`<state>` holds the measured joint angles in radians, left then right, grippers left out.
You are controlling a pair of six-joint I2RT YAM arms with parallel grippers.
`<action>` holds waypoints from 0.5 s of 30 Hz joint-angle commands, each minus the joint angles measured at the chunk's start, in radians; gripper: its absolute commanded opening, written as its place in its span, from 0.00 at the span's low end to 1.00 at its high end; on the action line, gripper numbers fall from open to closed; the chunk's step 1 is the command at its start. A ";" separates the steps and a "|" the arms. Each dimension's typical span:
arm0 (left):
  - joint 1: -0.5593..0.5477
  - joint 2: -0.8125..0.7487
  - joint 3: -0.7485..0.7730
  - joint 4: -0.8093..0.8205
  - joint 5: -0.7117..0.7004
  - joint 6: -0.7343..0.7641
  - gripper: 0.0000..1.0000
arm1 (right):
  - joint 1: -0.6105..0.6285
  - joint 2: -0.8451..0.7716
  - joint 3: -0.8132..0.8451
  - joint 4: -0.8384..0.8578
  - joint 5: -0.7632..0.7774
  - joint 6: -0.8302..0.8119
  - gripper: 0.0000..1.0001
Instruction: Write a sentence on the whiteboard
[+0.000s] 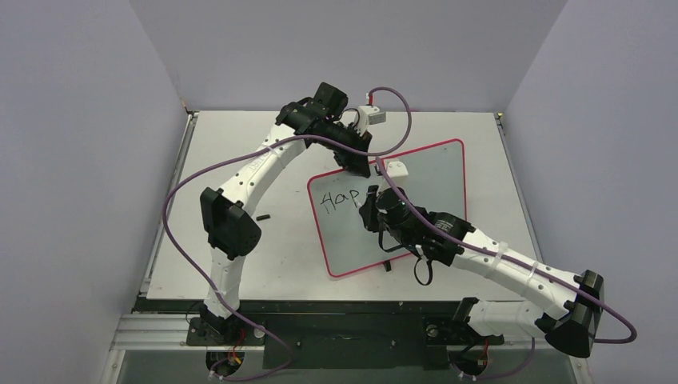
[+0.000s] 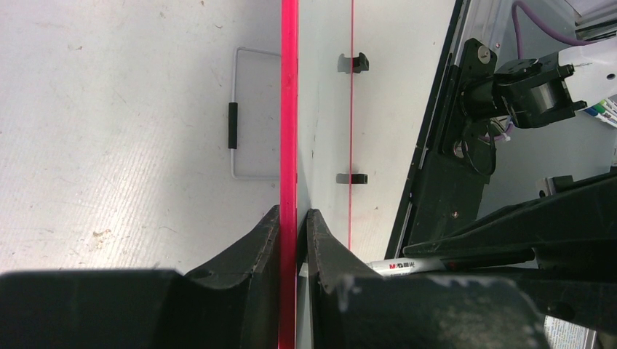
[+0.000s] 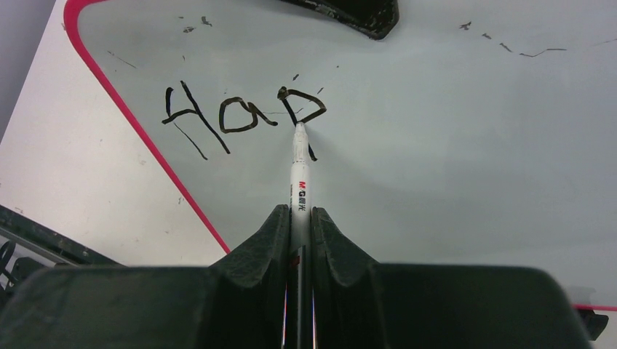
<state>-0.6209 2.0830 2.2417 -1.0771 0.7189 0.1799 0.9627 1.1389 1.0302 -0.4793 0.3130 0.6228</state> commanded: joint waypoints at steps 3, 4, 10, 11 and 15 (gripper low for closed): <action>-0.023 -0.073 0.018 0.023 0.017 0.044 0.00 | 0.010 0.014 0.023 0.011 0.021 0.005 0.00; -0.023 -0.073 0.019 0.023 0.017 0.044 0.00 | 0.010 0.014 0.029 0.009 0.023 0.004 0.00; -0.023 -0.076 0.017 0.020 0.017 0.047 0.00 | 0.008 -0.024 0.043 -0.008 0.051 0.000 0.00; -0.023 -0.077 0.016 0.020 0.017 0.047 0.00 | 0.006 -0.043 0.044 -0.008 0.052 0.002 0.00; -0.023 -0.075 0.016 0.020 0.015 0.049 0.00 | -0.015 -0.090 0.048 -0.008 0.046 0.005 0.00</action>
<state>-0.6266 2.0773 2.2417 -1.0794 0.7200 0.1802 0.9661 1.1172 1.0321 -0.4950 0.3222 0.6224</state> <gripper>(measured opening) 0.108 0.096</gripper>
